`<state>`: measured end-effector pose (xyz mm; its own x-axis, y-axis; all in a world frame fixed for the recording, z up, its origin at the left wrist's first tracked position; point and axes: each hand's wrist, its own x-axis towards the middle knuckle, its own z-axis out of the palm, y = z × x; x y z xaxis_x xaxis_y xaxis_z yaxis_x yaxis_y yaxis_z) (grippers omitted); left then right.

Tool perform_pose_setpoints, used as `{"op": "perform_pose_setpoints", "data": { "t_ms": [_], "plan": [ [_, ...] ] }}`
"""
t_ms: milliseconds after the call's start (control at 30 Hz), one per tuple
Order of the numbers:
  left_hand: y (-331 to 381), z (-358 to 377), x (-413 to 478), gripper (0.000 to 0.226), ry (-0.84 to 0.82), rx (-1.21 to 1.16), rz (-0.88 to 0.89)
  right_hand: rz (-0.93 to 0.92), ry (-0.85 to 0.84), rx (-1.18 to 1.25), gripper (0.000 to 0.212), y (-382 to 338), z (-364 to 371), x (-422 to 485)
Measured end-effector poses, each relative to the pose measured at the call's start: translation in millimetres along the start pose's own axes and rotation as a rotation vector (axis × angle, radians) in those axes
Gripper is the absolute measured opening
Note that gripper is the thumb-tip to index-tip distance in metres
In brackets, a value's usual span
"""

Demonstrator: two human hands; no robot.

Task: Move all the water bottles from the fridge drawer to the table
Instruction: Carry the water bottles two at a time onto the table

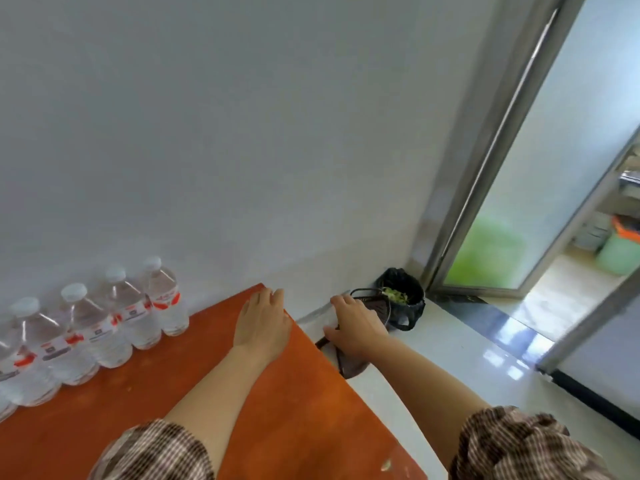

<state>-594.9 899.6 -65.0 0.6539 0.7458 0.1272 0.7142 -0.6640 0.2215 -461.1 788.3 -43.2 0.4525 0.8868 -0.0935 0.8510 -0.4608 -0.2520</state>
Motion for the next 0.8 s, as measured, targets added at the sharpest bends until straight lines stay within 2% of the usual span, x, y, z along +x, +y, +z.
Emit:
{"op": "perform_pose_setpoints", "data": {
  "t_ms": [233,367,500,800],
  "plan": [
    [194,18,-86,0.041,-0.148,-0.037,0.172,0.224,0.104,-0.017,0.051,152,-30,-174],
    [312,32,-150,0.047,-0.185,-0.075,0.312,0.387,0.139,-0.022,0.06,234,-49,-284],
    [425,48,-206,0.048,-0.213,-0.084,0.464,0.551,0.173,-0.034,0.054,311,-65,-385],
    [647,71,-292,0.042,-0.291,-0.162,0.81,0.892,0.261,-0.005,0.062,460,-101,-549]
  ]
}}
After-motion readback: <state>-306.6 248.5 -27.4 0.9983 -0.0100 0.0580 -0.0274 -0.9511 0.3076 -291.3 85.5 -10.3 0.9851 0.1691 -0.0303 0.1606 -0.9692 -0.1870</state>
